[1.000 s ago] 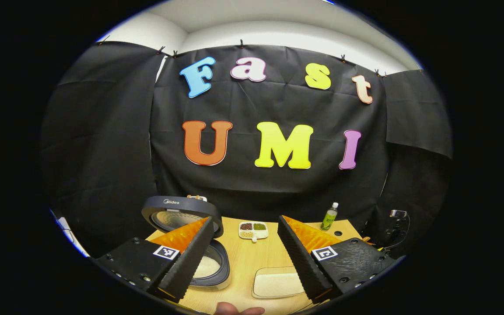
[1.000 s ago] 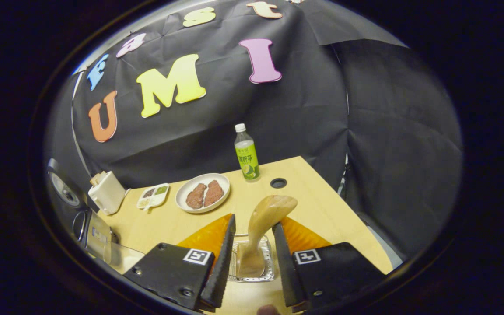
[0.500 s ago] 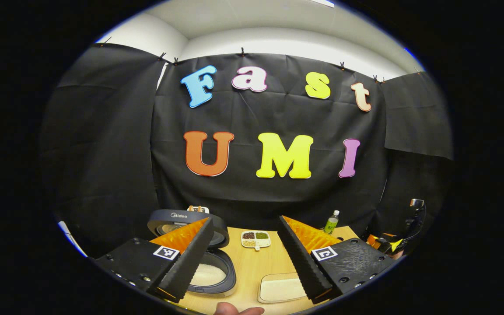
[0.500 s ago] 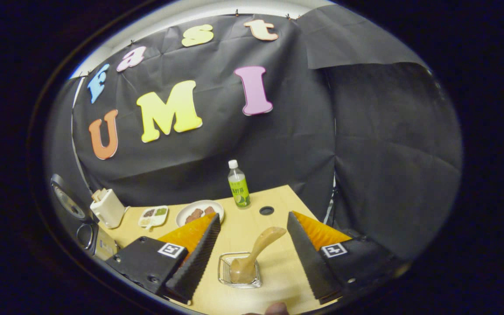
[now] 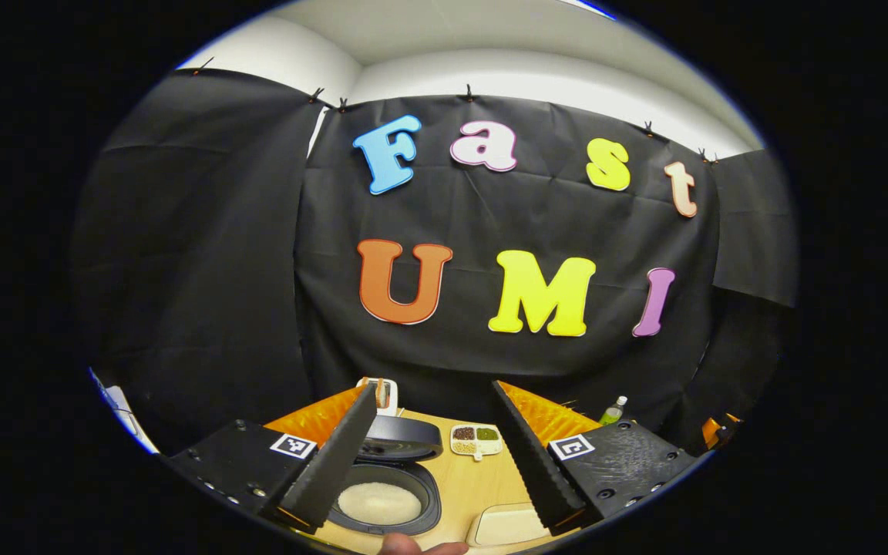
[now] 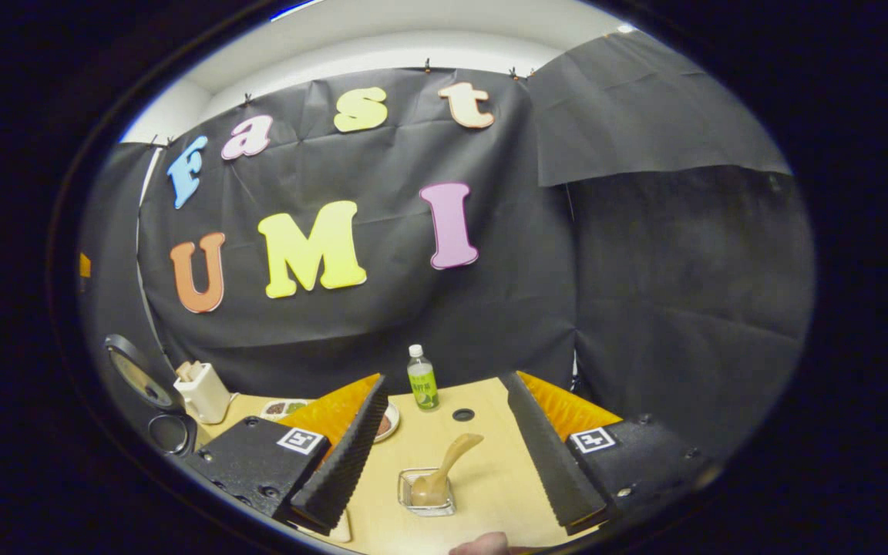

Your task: Close the left gripper, press the button to open the rice cooker; take a wooden spoon from the chopstick holder with the right hand, scoop a spoonful of rice and pour it into the rice cooker, then put the wooden spoon back into the chopstick holder.

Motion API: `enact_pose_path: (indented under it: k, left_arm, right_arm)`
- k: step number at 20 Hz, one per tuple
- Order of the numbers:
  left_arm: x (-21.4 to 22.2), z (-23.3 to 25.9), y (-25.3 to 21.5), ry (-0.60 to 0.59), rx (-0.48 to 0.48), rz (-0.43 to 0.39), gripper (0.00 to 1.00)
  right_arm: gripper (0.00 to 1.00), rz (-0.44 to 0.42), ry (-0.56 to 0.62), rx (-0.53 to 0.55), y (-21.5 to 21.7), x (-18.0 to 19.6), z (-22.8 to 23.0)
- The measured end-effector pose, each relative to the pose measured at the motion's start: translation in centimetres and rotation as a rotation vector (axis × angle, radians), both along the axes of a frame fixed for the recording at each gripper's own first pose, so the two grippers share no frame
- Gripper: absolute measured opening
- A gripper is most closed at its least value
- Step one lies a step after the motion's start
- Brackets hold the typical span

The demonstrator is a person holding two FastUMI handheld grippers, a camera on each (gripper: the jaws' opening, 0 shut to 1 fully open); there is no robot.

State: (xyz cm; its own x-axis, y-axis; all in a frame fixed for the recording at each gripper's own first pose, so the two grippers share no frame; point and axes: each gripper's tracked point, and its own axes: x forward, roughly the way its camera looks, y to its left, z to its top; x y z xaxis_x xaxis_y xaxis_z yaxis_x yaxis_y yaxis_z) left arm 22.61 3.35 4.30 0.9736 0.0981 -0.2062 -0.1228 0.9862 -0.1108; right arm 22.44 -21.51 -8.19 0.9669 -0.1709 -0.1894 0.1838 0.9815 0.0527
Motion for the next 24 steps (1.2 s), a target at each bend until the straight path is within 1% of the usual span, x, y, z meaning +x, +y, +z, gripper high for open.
enact_pose_path:
  k: [3,6,8,11,14,18,21,24]
  left_arm:
    - [2.2,-1.9,1.9,0.088,-0.025,0.022,0.95]
    - [4.4,-3.9,3.5,0.170,-0.037,0.029,0.95]
    - [5.8,-5.3,4.8,0.218,-0.044,0.043,0.95]
    - [7.2,-7.7,6.0,0.296,-0.056,0.039,0.95]
    - [8.1,-10.1,6.9,0.371,-0.024,0.033,0.95]
    - [8.0,-11.8,6.5,0.419,-0.064,-0.001,0.95]
    - [7.3,-12.8,6.4,0.444,-0.040,-0.007,0.96]
    - [5.7,-13.1,6.1,0.449,-0.070,-0.010,0.96]
  right_arm:
    - [1.00,-0.013,-0.020,-0.019,-0.1,-2.1,1.4]
    - [0.99,-0.052,-0.042,-0.059,-0.9,-4.6,2.8]
    - [1.00,-0.076,-0.032,-0.063,-1.1,-6.3,2.8]
    - [1.00,-0.118,-0.031,-0.063,-1.7,-8.2,3.1]
    - [0.99,-0.146,-0.033,-0.060,-1.4,-9.7,3.2]
    - [1.00,-0.160,-0.015,-0.060,-0.6,-10.6,2.8]
    - [1.00,-0.142,0.000,-0.052,0.6,-10.6,2.2]
    - [0.99,-0.116,0.000,-0.049,1.9,-10.5,2.2]
